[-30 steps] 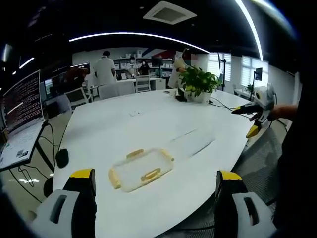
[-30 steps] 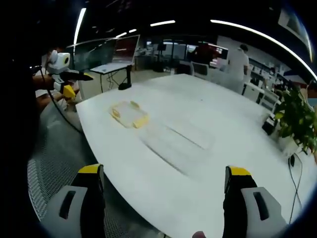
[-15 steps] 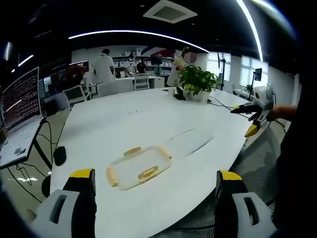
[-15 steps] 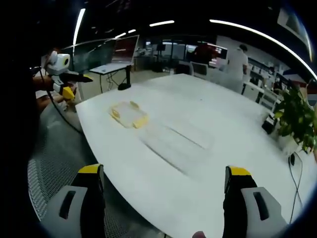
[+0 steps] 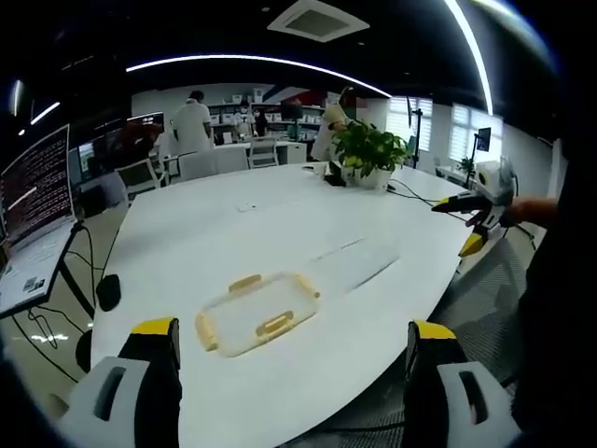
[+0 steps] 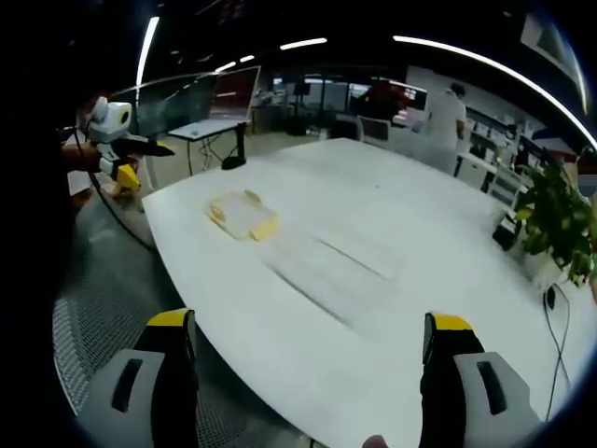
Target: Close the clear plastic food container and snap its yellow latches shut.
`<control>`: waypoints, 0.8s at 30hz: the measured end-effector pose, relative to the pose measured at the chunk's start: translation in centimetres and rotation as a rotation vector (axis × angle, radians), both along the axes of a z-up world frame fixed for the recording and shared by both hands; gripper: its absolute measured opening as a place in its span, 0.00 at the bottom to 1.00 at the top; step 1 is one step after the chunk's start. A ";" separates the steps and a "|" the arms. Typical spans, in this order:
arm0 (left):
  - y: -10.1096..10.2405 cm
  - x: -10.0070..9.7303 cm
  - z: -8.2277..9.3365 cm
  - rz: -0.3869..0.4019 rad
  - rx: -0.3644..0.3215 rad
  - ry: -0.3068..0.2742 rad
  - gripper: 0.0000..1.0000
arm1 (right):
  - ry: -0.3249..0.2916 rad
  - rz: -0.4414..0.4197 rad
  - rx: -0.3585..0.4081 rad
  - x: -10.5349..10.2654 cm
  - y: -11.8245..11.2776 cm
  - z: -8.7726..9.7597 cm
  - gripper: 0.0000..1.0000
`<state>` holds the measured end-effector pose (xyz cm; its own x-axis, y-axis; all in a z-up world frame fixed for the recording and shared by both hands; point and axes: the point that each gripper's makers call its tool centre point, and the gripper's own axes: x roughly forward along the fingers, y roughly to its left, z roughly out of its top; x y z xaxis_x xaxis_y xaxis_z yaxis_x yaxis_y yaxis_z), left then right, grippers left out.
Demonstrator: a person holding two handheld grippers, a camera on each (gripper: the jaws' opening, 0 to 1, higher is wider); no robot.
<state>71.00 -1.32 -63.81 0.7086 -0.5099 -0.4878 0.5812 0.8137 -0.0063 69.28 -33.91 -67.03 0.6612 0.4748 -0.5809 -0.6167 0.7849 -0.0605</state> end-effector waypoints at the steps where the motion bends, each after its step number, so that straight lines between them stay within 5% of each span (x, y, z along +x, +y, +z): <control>1: 0.0 0.0 0.0 -0.001 0.001 0.000 0.99 | 0.001 0.000 0.000 0.0 0.0 0.0 1.00; 24: 0.5 0.5 -0.2 -0.019 0.003 0.007 0.99 | 0.017 0.031 -0.014 0.4 0.0 0.3 1.00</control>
